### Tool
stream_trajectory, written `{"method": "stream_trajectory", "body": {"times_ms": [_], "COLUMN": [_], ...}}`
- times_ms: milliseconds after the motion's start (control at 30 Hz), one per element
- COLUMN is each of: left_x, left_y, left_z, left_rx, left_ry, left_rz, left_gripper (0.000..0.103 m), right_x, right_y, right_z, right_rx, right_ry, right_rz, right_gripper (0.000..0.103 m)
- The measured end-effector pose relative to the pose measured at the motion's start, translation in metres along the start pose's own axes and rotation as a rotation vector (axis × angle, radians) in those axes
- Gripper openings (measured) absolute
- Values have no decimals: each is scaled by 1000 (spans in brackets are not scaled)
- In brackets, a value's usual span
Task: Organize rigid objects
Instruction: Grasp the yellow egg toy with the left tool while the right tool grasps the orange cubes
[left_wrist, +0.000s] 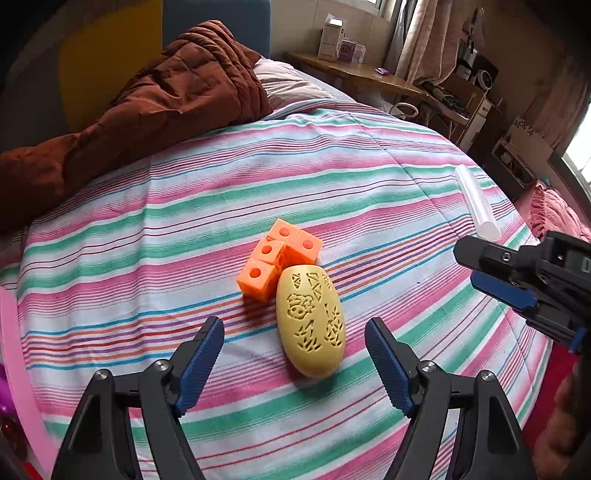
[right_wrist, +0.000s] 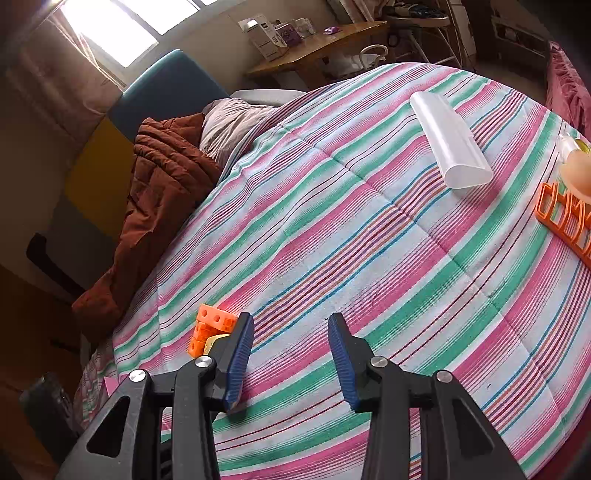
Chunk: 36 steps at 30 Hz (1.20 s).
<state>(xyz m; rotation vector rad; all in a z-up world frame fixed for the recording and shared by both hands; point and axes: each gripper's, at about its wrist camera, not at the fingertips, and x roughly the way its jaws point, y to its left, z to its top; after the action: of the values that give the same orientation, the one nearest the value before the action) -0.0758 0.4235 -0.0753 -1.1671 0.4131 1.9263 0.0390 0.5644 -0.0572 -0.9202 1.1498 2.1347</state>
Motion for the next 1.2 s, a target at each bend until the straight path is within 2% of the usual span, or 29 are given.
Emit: {"method": "stream_trajectory", "body": {"times_ms": [133,200,233,333,467,667,800,933,1067,1200], "left_x": [21,31,29,20,-6,-45,-58,-57,-55,-55], "left_y": [-7,-5,-6,-4,2,10,8,13,13,15], "left_z": [7,7,6,-9,-49,-119,-143,-144,-145,-145], "left_rx": [18,15,27,37,21,12,56,39,37,26], "left_ry": [16,36,15,2,-30,-127,-171,-183,-200,-207], "left_rz": [21,28,46,30,39,126,155,125,118,103], "left_gripper": [76,42,42,42,42,40,40,39,39,38], "right_x": [1,2,2,3,3,10,18,27,34,55], "right_y": [0,1,1,2,2,8,21,47,87,110], "right_z": [1,0,0,0,-1,-7,-17,-31,-40,-29], "right_rx": [1,-2,-5,-8,-11,-44,-114,-262,-527,-657], "right_ry": [5,8,8,13,16,59,112,160,147,173], "right_rz": [8,11,10,12,16,36,49,55,24,26], "right_gripper": [42,42,42,42,42,42,42,50,62,62]}}
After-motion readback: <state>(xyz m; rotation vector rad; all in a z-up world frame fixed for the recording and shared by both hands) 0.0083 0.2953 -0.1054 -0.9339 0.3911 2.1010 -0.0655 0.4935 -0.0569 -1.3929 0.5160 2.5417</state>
